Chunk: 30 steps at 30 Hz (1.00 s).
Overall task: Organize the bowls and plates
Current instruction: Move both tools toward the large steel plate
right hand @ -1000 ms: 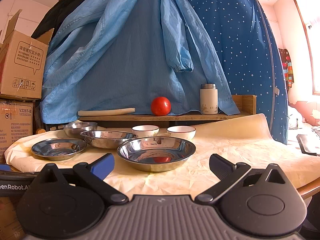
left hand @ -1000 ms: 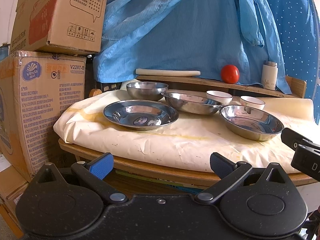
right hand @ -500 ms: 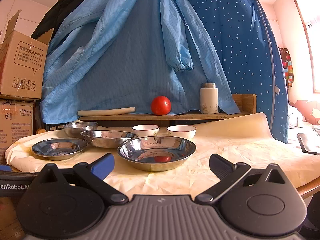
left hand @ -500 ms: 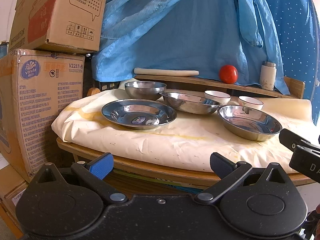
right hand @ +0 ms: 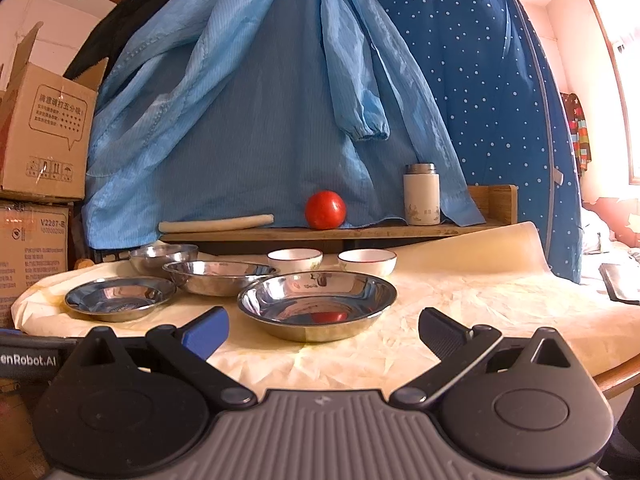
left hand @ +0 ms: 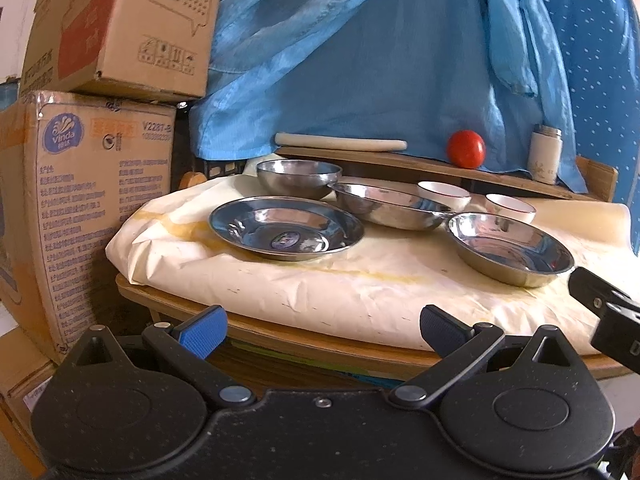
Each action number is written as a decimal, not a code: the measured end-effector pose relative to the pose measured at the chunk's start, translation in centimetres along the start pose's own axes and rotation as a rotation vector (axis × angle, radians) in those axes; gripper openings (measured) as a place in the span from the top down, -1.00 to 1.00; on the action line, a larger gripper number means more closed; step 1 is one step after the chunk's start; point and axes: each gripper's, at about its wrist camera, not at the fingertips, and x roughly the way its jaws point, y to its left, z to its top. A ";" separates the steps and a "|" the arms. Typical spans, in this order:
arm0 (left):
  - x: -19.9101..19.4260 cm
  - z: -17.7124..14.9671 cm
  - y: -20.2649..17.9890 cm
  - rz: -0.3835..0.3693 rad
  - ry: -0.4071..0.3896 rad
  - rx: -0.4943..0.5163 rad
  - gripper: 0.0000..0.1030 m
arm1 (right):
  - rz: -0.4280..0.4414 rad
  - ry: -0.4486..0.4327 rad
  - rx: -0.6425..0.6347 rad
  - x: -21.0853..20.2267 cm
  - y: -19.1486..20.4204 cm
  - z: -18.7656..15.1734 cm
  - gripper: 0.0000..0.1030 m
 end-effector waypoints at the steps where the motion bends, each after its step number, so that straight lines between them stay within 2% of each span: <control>1: 0.1 0.1 0.2 0.004 0.002 -0.008 -0.98 | 0.004 -0.006 0.001 0.0 0.0 0.0 -1.00; 9: 1.3 2.2 2.8 0.083 -0.033 -0.056 -0.98 | 0.047 -0.021 0.012 0.8 0.2 -0.2 -1.00; 17: 3.5 4.4 3.7 0.123 -0.042 -0.040 -0.98 | 0.070 -0.004 0.017 2.9 0.3 -0.2 -1.00; 20: 4.4 5.6 3.5 0.111 -0.050 -0.022 -0.99 | 0.080 -0.002 0.019 3.8 0.1 0.2 -1.00; 25: 6.5 7.8 3.3 0.047 -0.040 -0.028 -0.98 | 0.110 0.032 0.030 5.7 -0.9 0.9 -1.00; 30: 8.9 10.0 2.0 -0.002 -0.029 0.009 -0.98 | 0.152 0.063 0.038 7.7 -2.5 2.6 -1.00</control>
